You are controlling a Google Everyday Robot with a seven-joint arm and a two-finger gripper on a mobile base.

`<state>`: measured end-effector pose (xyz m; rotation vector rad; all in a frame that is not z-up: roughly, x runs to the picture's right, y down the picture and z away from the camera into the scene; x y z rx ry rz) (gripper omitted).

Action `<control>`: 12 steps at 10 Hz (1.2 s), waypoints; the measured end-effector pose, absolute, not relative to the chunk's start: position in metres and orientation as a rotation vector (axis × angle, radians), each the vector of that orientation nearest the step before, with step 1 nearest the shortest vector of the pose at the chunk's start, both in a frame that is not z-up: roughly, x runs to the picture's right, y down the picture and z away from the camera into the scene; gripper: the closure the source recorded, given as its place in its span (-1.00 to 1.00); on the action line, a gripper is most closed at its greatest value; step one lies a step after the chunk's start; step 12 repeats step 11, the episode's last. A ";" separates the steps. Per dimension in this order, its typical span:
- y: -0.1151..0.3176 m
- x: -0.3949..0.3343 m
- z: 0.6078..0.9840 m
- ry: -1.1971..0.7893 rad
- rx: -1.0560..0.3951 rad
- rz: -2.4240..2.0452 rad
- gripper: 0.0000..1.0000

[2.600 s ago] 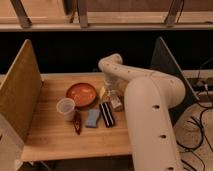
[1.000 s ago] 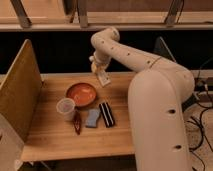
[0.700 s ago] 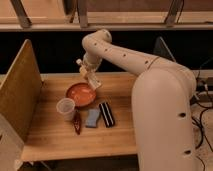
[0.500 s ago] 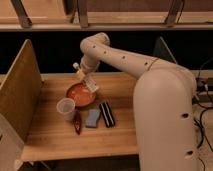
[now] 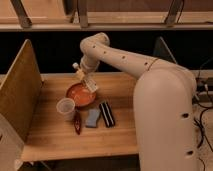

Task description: Place the bottle in the ceramic bowl

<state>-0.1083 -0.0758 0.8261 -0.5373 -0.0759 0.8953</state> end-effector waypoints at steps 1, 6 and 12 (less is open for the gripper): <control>-0.075 -0.108 0.827 -0.076 -0.538 0.895 -0.06; -0.076 -0.108 0.826 -0.076 -0.538 0.896 -0.60; -0.076 -0.108 0.826 -0.076 -0.538 0.896 -0.60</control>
